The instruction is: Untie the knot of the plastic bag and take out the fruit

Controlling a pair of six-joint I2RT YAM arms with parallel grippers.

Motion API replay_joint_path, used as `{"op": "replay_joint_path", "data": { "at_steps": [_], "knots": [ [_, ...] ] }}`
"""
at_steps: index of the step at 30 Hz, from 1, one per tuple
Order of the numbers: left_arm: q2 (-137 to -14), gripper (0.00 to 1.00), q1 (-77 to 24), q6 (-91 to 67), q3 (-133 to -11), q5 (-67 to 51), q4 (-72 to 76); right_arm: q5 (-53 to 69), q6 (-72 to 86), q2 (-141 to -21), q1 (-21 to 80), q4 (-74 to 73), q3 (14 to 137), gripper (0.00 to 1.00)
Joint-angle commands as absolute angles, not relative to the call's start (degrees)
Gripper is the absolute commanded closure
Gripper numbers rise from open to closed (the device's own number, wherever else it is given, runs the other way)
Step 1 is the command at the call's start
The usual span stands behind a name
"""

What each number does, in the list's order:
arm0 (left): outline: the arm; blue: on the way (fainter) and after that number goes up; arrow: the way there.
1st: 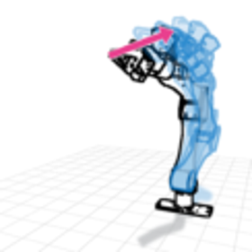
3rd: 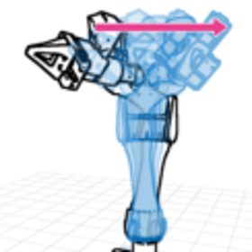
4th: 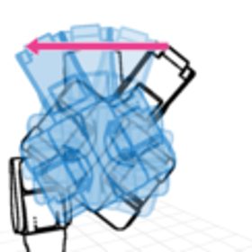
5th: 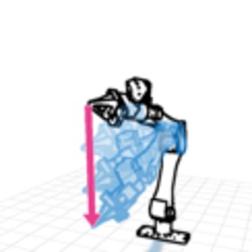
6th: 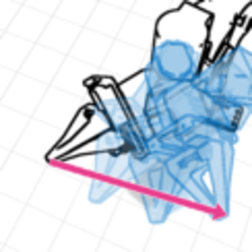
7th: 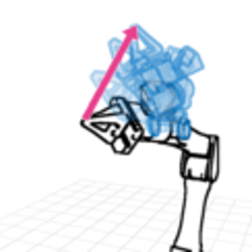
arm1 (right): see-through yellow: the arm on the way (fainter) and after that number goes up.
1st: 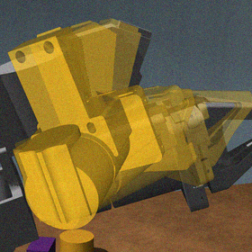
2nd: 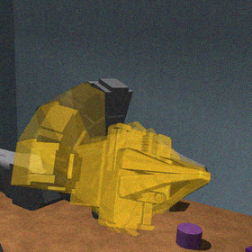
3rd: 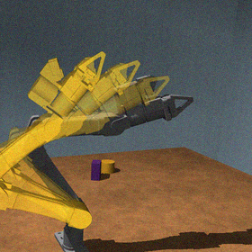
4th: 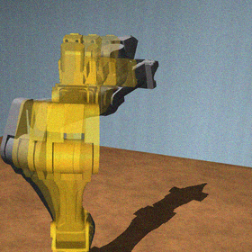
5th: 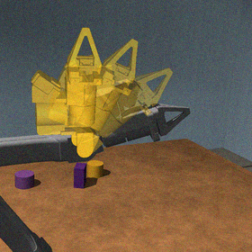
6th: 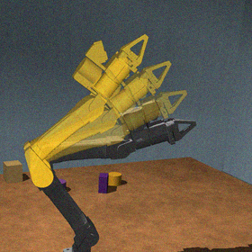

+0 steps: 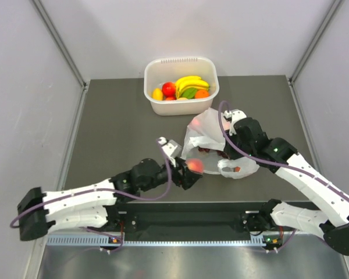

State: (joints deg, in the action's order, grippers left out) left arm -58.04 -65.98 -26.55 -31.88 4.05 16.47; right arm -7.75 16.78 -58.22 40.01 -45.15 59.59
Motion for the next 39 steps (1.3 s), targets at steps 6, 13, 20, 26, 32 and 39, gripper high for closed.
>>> {"op": "replay_joint_path", "data": {
  "at_steps": [6,13,20,26,32,39],
  "knots": [
    [-50.9,1.00,-59.4,-17.2,-46.0,22.6,2.7,-7.2,16.6,-57.4,40.7,-42.1,59.0,1.00],
    [-73.8,1.00,-31.2,-15.8,-66.6,6.2,4.5,-7.1,15.7,-57.9,40.7,-41.1,58.7,1.00],
    [-104.2,1.00,-20.9,-16.0,-94.8,-3.3,0.3,-4.3,16.0,-58.5,40.7,-37.9,57.3,1.00],
    [-116.9,1.00,-19.4,-16.8,-105.5,-5.4,-3.9,-2.9,16.2,-59.1,40.8,-35.9,56.4,1.00],
    [-120.0,0.61,-18.8,-18.0,-106.6,-3.9,-4.8,-2.6,16.6,-58.9,41.0,-35.3,56.0,1.00],
    [-115.2,0.18,-18.8,-17.8,-101.6,-2.9,-0.9,-2.8,16.7,-58.8,41.0,-35.6,56.2,1.00]
  ]
}}
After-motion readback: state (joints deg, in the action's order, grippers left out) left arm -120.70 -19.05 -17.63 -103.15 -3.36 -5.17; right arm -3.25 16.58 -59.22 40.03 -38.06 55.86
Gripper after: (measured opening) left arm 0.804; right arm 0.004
